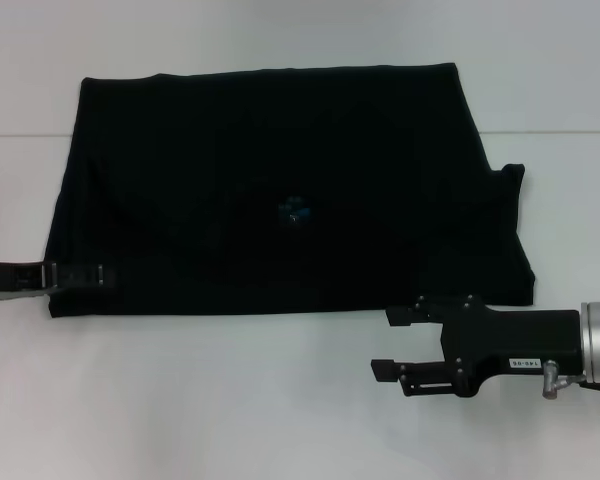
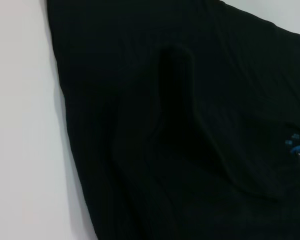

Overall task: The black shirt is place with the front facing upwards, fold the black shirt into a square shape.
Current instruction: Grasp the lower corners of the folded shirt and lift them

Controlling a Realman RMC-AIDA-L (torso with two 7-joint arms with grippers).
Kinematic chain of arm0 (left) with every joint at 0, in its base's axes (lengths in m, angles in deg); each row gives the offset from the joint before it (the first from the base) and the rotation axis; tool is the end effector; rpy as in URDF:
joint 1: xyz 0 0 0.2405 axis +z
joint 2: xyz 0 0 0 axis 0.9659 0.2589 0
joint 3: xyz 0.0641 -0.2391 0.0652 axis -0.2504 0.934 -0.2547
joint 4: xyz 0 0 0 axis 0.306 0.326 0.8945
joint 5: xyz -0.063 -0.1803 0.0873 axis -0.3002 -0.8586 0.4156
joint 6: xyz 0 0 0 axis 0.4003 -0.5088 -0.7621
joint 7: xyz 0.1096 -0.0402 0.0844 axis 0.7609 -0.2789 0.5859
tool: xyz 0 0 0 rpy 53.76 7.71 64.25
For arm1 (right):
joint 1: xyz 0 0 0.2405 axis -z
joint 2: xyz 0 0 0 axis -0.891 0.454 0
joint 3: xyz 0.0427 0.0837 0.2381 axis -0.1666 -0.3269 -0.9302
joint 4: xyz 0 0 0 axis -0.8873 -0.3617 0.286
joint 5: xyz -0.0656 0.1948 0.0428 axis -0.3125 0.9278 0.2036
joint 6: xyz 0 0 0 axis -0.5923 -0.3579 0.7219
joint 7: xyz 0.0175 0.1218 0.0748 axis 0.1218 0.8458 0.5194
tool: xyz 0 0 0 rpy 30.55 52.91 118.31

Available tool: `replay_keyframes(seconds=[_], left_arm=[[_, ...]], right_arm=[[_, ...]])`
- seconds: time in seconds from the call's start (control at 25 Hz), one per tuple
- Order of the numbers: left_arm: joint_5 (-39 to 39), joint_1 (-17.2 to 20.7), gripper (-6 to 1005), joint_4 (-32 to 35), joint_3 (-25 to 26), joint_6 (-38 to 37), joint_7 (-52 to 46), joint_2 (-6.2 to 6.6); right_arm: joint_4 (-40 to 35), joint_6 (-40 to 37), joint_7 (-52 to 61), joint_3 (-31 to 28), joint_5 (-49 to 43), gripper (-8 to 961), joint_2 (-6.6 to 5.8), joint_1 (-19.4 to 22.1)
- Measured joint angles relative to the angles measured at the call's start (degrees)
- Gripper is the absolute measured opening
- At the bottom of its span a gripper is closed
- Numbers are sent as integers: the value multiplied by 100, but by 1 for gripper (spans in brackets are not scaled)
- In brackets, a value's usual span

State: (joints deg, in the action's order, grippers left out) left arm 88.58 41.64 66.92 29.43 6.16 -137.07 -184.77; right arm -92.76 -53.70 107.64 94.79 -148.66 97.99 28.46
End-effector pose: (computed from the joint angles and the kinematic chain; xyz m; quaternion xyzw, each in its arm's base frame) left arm -0.3439 0.3708 0.0575 -0.7664 -0.5859 -0.1029 0.2422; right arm 0.2542 0.3264 -0.0431 -0.9629 0.1653 0.1981 0.0788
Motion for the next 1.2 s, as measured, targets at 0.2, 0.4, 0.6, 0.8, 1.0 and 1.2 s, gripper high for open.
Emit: replay_keyframes(seconds=[0.2, 0.4, 0.6, 0.8, 1.0, 1.2], left_arm=[[24, 5, 875, 13, -104, -69, 10, 21], [81, 5, 784, 19, -73, -71, -7, 35], [123, 9, 627, 24, -74, -69, 10, 43], [135, 12, 411, 22, -90, -66, 10, 46], [140, 13, 48, 13, -93, -74, 10, 46], [141, 15, 38, 4, -67, -78, 15, 46]], right_arm=[[0, 0, 0, -35, 22, 785, 1, 17], [-15, -16, -1, -44, 28, 782, 1, 27], [-14, -17, -1, -50, 29, 778, 1, 27], [-35, -25, 95, -56, 35, 775, -2, 26], [-147, -10, 732, -60, 38, 772, -106, -5], [-1004, 35, 2647, -28, -161, 768, -282, -32]])
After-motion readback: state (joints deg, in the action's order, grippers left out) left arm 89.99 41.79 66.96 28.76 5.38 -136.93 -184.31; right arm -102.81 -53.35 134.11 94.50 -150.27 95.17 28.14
